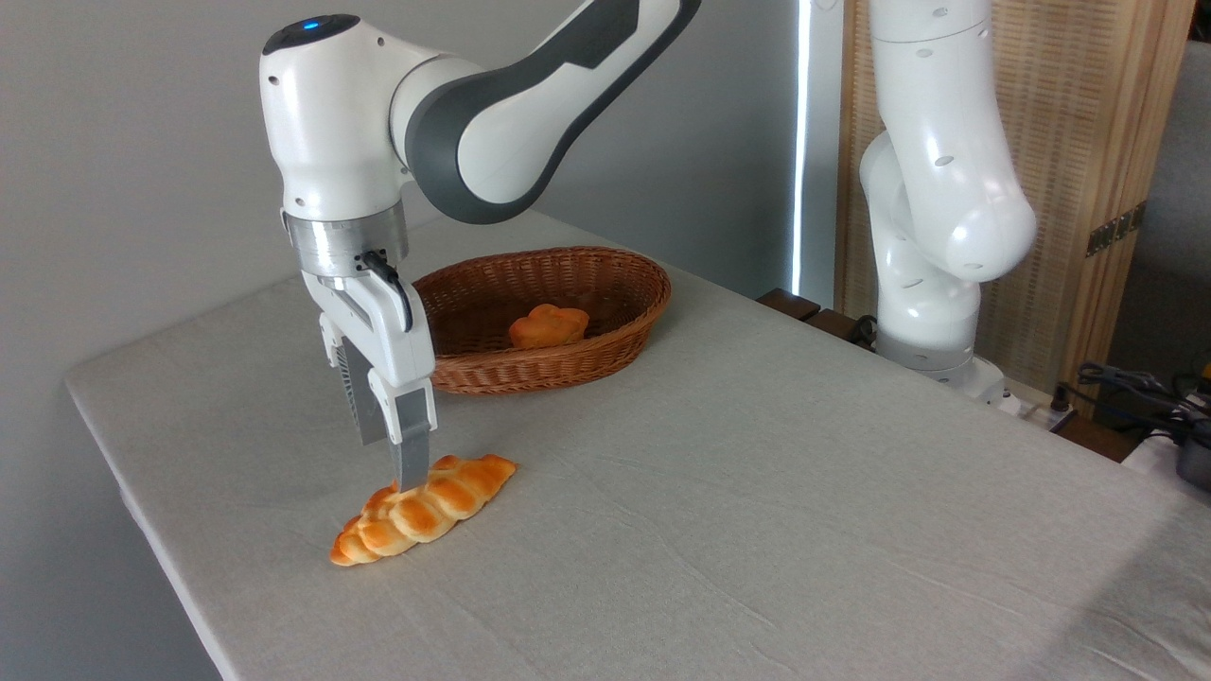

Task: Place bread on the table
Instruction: 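Open the gripper, release the roll, and raise the gripper above the basket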

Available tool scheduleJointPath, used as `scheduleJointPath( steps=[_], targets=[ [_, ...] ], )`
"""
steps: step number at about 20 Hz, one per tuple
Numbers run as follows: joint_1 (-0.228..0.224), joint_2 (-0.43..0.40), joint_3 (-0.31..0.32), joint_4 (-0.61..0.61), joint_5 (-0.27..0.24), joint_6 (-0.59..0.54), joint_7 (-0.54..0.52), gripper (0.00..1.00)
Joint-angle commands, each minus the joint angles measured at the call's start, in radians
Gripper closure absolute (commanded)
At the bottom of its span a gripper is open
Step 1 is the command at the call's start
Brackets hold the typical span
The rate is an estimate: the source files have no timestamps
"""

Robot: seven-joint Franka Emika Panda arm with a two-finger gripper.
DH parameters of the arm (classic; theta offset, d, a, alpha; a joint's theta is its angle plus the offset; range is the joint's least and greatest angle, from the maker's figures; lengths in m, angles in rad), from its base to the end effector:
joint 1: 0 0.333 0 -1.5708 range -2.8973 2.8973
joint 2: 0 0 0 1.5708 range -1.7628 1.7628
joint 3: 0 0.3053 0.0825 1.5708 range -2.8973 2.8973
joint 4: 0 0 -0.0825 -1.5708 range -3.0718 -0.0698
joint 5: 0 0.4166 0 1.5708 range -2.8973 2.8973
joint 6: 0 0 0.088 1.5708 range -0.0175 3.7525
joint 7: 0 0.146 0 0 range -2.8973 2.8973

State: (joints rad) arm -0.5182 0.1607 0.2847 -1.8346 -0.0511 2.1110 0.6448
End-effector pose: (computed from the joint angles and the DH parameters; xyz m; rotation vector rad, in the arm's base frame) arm 0.6281 -0.1587 0.3939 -2.8278 1.2985 -0.1871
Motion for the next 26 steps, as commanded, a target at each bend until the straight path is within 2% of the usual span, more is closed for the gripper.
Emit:
scheduleJointPath(
  steps=[1, 3, 4, 6, 8, 11, 16, 21, 22, 24, 26],
  targets=[
    [0.020, -0.045, 0.004, 0.084, 0.005, -0.128, 0.006, 0.00],
    [0.064, -0.062, -0.013, 0.165, 0.004, -0.273, 0.001, 0.00],
    [0.107, -0.088, -0.047, 0.182, 0.005, -0.317, -0.001, 0.00],
    [0.229, -0.159, -0.154, 0.182, -0.006, -0.379, -0.001, 0.00],
    [0.312, -0.185, -0.229, 0.199, -0.006, -0.491, -0.001, 0.00],
    [0.322, -0.179, -0.234, 0.244, -0.004, -0.529, -0.025, 0.00],
    [0.322, -0.176, -0.197, 0.250, -0.003, -0.534, -0.022, 0.00],
    [0.343, -0.171, -0.211, 0.253, -0.003, -0.534, -0.023, 0.00],
    [0.345, -0.170, -0.220, 0.253, 0.002, -0.537, -0.022, 0.00],
    [0.403, -0.167, -0.278, 0.253, 0.007, -0.539, -0.025, 0.00],
    [0.414, -0.164, -0.300, 0.253, 0.022, -0.539, -0.036, 0.00]
  ],
)
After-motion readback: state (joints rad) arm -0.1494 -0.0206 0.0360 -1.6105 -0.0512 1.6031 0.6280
